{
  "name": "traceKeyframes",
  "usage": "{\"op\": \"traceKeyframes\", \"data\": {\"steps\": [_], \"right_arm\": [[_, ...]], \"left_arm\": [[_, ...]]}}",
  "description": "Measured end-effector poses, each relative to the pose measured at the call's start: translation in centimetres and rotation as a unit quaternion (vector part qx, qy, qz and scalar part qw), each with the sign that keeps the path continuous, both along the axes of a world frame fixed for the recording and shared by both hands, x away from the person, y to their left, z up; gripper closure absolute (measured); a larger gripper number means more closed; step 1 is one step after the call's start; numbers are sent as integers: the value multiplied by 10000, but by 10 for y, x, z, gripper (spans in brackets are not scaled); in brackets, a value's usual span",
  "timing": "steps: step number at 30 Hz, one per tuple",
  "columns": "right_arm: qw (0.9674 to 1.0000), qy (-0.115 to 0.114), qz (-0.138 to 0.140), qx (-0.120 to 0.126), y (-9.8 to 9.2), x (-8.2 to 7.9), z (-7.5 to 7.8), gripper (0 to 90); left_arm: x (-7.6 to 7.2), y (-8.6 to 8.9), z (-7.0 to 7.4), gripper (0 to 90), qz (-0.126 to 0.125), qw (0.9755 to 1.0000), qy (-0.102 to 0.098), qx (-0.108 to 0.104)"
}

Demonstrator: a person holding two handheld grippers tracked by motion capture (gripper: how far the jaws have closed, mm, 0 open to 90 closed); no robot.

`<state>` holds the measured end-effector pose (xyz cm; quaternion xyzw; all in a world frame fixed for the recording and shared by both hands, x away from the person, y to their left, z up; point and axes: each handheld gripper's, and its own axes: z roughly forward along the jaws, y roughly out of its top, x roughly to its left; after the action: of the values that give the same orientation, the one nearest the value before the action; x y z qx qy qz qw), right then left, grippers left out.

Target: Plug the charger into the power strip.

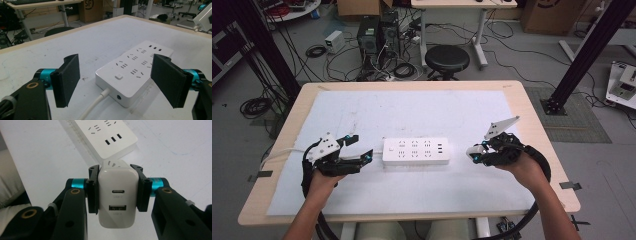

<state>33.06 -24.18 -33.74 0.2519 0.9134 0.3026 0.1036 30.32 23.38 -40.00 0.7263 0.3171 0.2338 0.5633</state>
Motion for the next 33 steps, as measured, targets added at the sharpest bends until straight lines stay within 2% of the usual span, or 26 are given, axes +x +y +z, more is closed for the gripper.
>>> {"op": "traceKeyframes", "data": {"steps": [5,9,17,23,29,30,33], "right_arm": [[9996,46,113,-245,9,4,2,631],[9987,-7,226,-461,19,9,7,632],[9978,10,350,-554,37,19,14,631],[9964,-29,542,-650,51,28,20,632],[9933,-89,809,-822,62,35,19,632],[9915,-66,897,-943,65,36,15,631],[9900,-21,925,-1068,66,36,12,632]], "left_arm": [[0,1,-1,237,13,10000,18,-43],[-1,3,-3,236,20,10000,7,-58],[-3,6,-5,236,47,9999,-12,-108],[-5,10,-7,236,75,9999,-26,-127],[-6,11,-9,237,66,9999,-32,-148],[-6,12,-9,236,56,9999,-30,-138],[-6,13,-10,236,43,9999,-22,-133]]}}
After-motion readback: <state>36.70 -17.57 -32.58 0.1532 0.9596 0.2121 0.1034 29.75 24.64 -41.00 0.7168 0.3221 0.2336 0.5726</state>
